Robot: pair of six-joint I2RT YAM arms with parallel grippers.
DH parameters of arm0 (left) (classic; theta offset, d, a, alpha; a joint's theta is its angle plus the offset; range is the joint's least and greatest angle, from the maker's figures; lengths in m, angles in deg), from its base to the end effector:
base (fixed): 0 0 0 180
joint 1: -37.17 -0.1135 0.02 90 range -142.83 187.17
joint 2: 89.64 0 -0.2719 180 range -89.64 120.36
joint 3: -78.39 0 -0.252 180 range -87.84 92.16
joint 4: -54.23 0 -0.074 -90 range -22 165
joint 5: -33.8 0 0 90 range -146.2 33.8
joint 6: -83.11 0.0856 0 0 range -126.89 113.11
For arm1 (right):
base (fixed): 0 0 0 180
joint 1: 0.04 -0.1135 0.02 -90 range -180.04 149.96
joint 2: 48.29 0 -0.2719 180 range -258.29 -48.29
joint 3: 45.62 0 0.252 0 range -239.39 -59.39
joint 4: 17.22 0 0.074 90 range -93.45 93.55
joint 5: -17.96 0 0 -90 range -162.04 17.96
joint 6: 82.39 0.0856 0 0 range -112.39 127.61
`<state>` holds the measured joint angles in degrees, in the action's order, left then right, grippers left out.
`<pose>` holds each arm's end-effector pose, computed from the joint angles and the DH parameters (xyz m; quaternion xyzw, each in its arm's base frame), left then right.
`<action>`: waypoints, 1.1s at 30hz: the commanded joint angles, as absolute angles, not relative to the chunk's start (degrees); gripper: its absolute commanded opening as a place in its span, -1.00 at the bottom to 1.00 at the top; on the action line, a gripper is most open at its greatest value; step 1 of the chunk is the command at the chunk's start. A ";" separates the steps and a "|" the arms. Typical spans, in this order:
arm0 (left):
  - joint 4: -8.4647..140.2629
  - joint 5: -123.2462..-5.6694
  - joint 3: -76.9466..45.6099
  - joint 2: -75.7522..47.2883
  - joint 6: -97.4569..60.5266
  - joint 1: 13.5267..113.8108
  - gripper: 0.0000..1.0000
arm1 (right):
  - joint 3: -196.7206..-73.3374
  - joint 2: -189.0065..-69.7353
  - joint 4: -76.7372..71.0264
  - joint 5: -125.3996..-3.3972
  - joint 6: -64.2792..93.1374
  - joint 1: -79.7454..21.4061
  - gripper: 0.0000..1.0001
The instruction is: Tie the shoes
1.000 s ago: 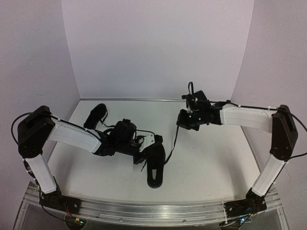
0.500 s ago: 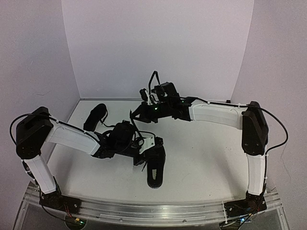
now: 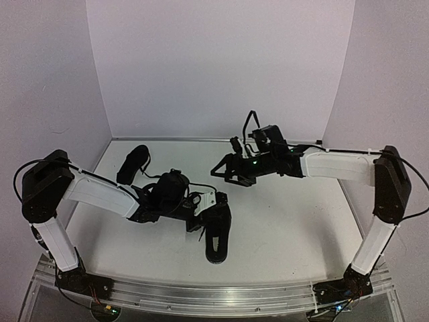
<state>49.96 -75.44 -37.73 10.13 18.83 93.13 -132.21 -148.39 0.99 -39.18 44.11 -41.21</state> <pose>0.2017 -0.3490 0.1526 0.6245 0.5979 -0.2663 0.4261 0.2982 0.3225 0.2456 -0.1717 0.8315 0.4853 0.2089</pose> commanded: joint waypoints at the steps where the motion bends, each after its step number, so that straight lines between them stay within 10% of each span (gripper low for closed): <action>1: 47.76 -74.81 -36.40 9.92 18.62 93.41 -1.00 | -122.83 -142.12 -3.62 -37.03 47.39 -42.18 0.30; 14: 48.09 -74.86 -35.48 10.68 18.17 93.42 -1.00 | -114.62 -142.05 -11.61 -36.47 52.82 -46.07 0.16; 33: 49.17 -74.74 -34.41 11.26 18.52 93.46 -1.00 | -115.21 -147.04 -11.80 -38.27 54.19 -47.84 -0.73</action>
